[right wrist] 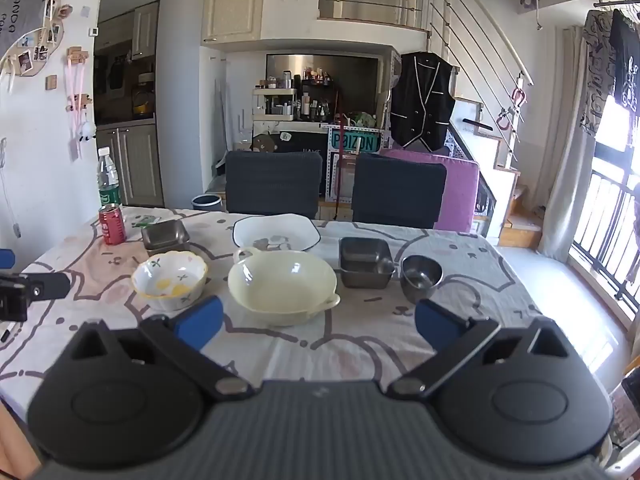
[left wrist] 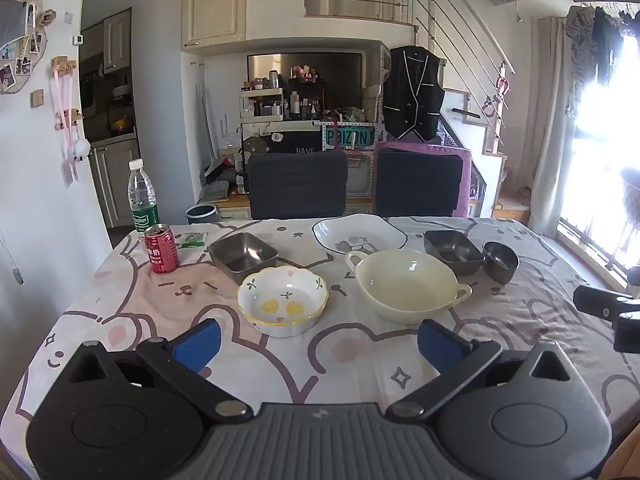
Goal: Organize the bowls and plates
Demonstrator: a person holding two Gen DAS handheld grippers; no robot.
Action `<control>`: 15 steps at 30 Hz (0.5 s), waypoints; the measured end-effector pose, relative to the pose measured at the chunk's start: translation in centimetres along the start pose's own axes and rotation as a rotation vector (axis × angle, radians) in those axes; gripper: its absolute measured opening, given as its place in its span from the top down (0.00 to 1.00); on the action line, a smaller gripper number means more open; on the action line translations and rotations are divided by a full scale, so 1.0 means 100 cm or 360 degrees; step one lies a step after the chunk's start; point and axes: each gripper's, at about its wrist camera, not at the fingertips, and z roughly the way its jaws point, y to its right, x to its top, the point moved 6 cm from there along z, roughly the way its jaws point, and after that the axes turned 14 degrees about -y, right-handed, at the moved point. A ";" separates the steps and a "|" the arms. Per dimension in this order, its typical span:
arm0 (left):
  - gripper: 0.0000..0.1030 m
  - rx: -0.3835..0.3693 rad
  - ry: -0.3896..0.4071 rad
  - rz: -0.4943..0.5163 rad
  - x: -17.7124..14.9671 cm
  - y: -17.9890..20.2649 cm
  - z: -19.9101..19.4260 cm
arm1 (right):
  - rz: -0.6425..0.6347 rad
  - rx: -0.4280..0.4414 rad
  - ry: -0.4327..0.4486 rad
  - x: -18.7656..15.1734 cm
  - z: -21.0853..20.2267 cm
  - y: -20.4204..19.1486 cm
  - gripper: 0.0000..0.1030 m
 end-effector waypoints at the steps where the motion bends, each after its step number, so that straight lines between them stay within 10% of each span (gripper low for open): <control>1: 0.00 -0.0001 -0.0001 0.0003 0.000 0.000 0.000 | -0.0004 -0.0005 0.0003 0.000 0.000 0.000 0.00; 15: 0.00 0.0004 -0.0003 -0.0001 0.000 0.000 0.000 | -0.0006 -0.0005 -0.0004 0.000 0.000 0.000 0.00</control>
